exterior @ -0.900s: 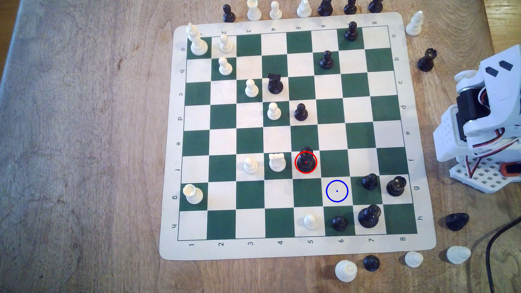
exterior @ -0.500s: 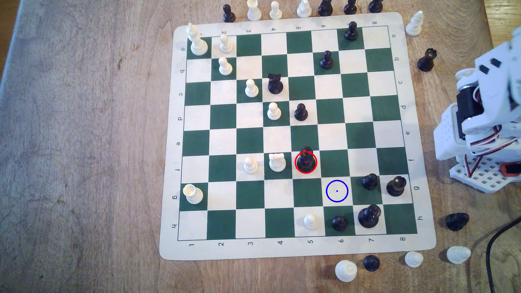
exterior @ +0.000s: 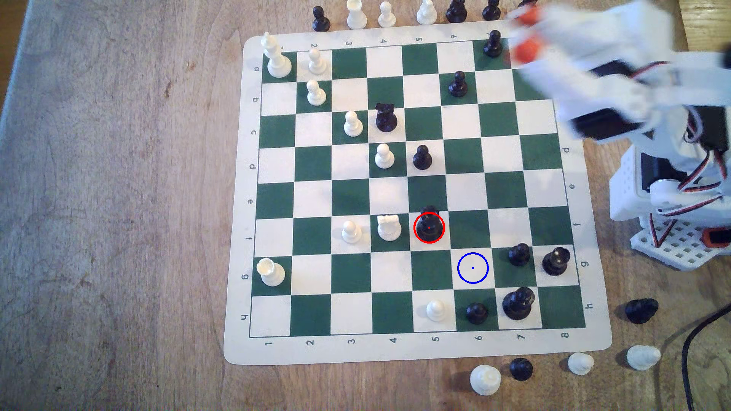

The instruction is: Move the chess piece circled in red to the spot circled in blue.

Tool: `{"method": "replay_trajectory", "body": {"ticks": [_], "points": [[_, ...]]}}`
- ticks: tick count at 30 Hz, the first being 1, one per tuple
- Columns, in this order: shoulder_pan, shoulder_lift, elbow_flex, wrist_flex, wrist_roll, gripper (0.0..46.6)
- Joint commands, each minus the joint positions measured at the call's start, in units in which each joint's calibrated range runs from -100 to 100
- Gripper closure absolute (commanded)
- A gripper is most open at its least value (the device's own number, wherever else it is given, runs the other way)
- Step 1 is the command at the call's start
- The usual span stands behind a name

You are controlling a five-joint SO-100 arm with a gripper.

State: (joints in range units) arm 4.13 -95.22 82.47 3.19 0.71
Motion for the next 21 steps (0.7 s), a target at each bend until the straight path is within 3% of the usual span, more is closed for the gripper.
{"method": "replay_trajectory", "body": {"ticks": [1,11,15,17,21], "points": [[0.37,-0.45,-11.93,27.93,-0.29,42.9],[-3.23,-0.28,-16.01,55.7,-1.03,41.5],[-4.01,1.59,-15.92,61.27,-1.27,41.3],[-4.64,3.46,-15.56,62.41,-1.27,38.2],[-5.26,9.49,-15.92,63.4,-2.1,39.6]]}}
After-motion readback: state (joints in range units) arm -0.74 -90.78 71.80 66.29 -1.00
